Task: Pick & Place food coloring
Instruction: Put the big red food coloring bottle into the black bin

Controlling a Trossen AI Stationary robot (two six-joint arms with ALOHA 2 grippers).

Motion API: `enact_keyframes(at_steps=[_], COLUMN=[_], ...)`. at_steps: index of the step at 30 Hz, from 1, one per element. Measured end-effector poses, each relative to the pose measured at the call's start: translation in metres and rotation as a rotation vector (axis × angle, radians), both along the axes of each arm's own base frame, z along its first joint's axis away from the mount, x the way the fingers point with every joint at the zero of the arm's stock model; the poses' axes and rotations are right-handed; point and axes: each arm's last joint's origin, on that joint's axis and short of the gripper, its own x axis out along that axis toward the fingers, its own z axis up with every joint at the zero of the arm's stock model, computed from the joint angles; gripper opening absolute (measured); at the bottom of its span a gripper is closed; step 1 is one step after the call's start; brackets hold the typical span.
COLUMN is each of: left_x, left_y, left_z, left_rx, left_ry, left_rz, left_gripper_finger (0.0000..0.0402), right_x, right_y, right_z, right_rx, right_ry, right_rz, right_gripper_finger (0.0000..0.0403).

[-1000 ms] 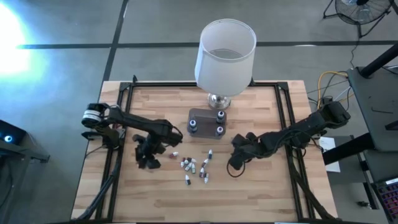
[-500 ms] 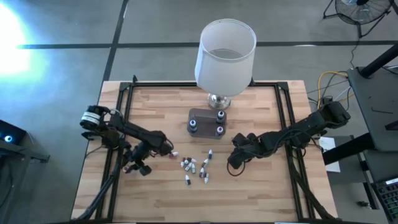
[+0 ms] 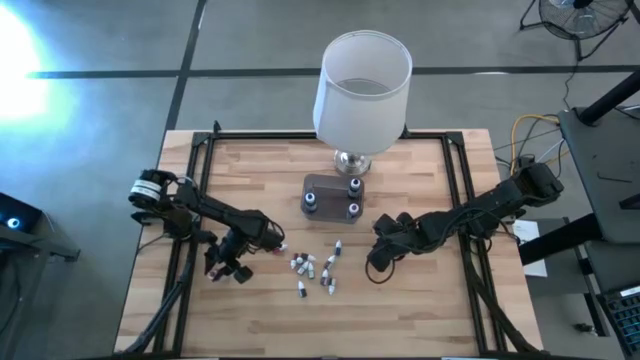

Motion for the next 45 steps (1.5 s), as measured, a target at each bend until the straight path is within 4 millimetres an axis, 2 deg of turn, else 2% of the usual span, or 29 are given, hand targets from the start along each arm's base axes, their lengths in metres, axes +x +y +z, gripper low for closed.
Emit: enact_keyframes(at_steps=[3, 12, 22, 31, 35, 39, 42, 45], left_x=[0.001, 0.014, 0.029, 0.032, 0.039, 0.038, 0.020, -0.005], left_y=[0.000, -0.001, -0.001, 0.006, 0.010, 0.014, 0.013, 0.007], left_z=[0.001, 0.012, 0.033, 0.052, 0.075, 0.114, 0.141, 0.155], left_rx=[0.012, 0.049, 0.156, 0.369, 0.534, 0.755, 0.875, 0.880], left_ry=[-0.010, -0.093, -0.179, -0.247, -0.376, -0.561, -0.685, -0.742], left_rz=[-0.010, -0.047, -0.107, -0.265, -0.302, -0.128, 0.121, 0.330], left_gripper_finger=[0.0092, 0.0148, 0.0153, 0.0154, 0.0154, 0.0154, 0.0154, 0.0154], right_x=[-0.001, -0.002, -0.001, 0.000, 0.000, 0.000, 0.000, 0.000], right_y=[0.000, -0.001, -0.009, -0.012, -0.012, -0.012, -0.012, -0.013], right_z=[-0.001, -0.002, -0.003, -0.003, -0.003, -0.003, -0.003, -0.003], right_rx=[-0.010, -0.033, -0.072, -0.074, -0.074, -0.074, -0.068, -0.063], right_ry=[0.008, 0.016, 0.028, 0.030, 0.032, 0.032, 0.032, 0.031], right_rz=[0.018, 0.032, 0.040, 0.034, 0.034, 0.034, 0.029, 0.019], right_gripper_finger=[0.0185, 0.0185, 0.0185, 0.0185, 0.0185, 0.0185, 0.0185, 0.0185])
